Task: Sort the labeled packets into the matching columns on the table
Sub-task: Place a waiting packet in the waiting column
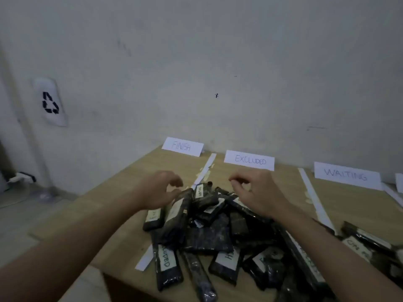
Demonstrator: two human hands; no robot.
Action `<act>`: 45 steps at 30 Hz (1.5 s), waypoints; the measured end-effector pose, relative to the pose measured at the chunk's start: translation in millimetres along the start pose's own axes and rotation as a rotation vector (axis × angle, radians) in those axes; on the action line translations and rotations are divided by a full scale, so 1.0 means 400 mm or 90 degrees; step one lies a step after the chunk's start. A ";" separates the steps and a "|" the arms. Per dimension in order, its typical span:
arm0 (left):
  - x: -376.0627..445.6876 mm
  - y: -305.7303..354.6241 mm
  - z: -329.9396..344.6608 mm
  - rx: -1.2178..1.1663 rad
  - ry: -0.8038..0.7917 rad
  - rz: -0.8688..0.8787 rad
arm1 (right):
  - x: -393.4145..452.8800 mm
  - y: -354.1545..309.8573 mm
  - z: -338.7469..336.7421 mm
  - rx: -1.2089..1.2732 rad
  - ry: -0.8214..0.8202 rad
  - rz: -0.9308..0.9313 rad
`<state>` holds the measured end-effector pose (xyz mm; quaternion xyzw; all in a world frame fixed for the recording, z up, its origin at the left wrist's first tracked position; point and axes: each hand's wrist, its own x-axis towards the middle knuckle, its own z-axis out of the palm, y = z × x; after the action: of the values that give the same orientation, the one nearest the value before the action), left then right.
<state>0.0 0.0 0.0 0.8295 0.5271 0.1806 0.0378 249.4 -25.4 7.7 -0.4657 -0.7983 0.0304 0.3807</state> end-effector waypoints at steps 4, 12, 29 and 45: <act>-0.053 -0.040 0.055 -0.046 -0.011 -0.051 | -0.007 -0.051 0.105 -0.009 -0.119 -0.035; -0.079 -0.082 0.122 -0.135 -0.044 -0.065 | -0.066 -0.138 0.239 -0.123 -0.186 0.027; 0.039 0.058 0.047 -0.796 0.191 -0.186 | -0.031 -0.046 0.083 0.791 0.020 0.448; 0.112 0.199 0.114 -0.912 0.006 -0.175 | -0.051 0.127 -0.090 0.299 0.250 0.393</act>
<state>100.9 10.3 -10.8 0.5265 0.3792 0.4786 0.5916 314.6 -23.7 0.9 -0.5804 -0.5054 0.2345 0.5939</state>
